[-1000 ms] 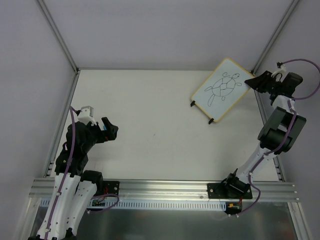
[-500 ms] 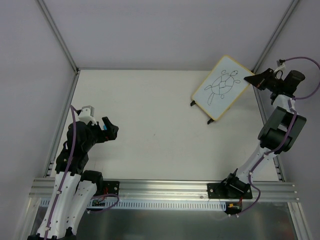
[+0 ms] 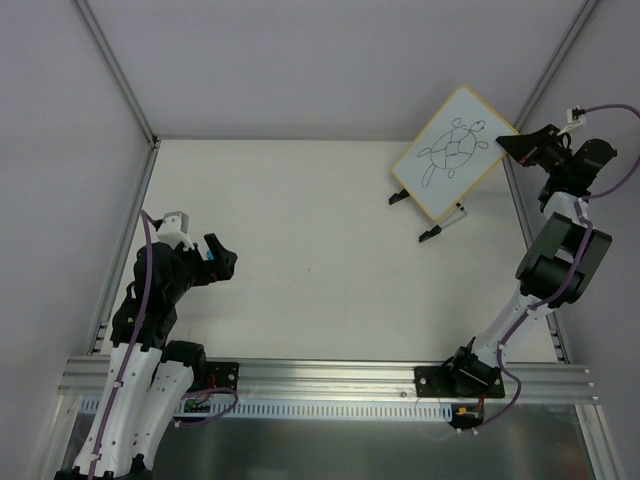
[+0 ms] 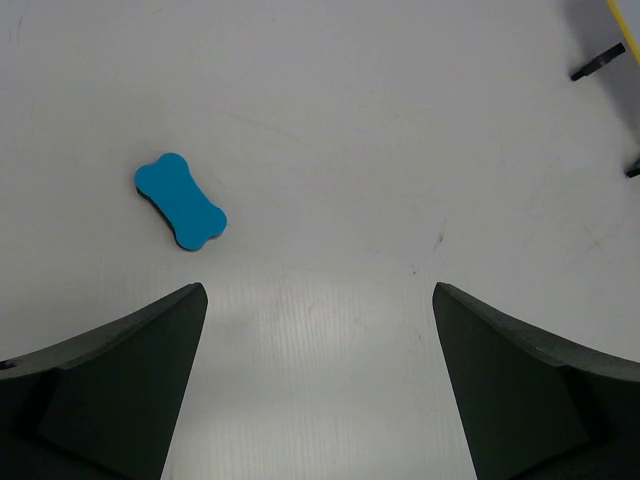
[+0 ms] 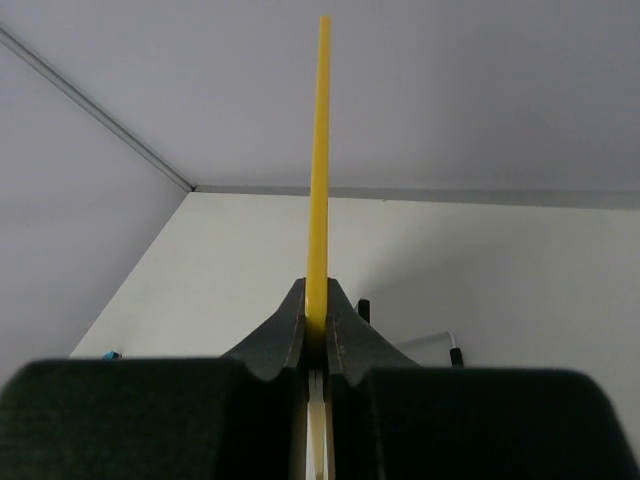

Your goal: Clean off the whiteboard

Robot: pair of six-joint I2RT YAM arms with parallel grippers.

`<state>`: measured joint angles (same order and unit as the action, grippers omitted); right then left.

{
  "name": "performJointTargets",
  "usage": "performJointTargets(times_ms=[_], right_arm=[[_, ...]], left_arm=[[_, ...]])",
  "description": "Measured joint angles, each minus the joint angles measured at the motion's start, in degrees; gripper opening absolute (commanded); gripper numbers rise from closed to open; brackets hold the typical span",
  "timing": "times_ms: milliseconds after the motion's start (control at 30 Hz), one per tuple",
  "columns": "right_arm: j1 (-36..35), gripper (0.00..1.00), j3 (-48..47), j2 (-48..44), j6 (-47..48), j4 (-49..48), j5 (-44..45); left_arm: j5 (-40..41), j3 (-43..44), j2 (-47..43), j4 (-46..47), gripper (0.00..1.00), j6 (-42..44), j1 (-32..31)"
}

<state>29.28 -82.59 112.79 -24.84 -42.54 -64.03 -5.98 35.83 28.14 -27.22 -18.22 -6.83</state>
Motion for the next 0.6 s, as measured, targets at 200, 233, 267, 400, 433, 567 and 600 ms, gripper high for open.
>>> performJointTargets(times_ms=[200,233,267,400,433,567,600], right_arm=[[-0.2,0.00,0.0,-0.9,-4.1,-6.6,0.0],[-0.3,0.00,0.5,-1.4,-4.6,-7.2,0.3],[-0.4,0.00,1.3,-2.3,-5.1,-7.7,0.5],[-1.8,0.00,7.4,-7.6,-6.1,-8.2,3.1],[-2.4,0.00,9.4,-9.3,-6.2,-8.3,4.2],[-6.8,0.00,18.6,-17.2,-5.9,-8.5,9.4],[-8.1,0.00,21.2,-19.4,-5.6,-8.5,10.4]], left_arm=[[0.0,0.0,0.3,0.0,0.99,-0.1,0.0],[0.1,0.0,0.4,0.0,0.99,-0.3,0.0],[0.2,0.0,0.4,0.0,0.99,-0.3,0.0],[1.2,0.0,0.9,0.0,0.99,-0.7,0.0],[1.8,0.0,1.2,0.0,0.99,-0.9,0.0],[3.5,0.0,2.8,0.0,0.99,-2.1,0.0],[3.7,0.0,3.2,0.0,0.99,-2.3,0.0]])
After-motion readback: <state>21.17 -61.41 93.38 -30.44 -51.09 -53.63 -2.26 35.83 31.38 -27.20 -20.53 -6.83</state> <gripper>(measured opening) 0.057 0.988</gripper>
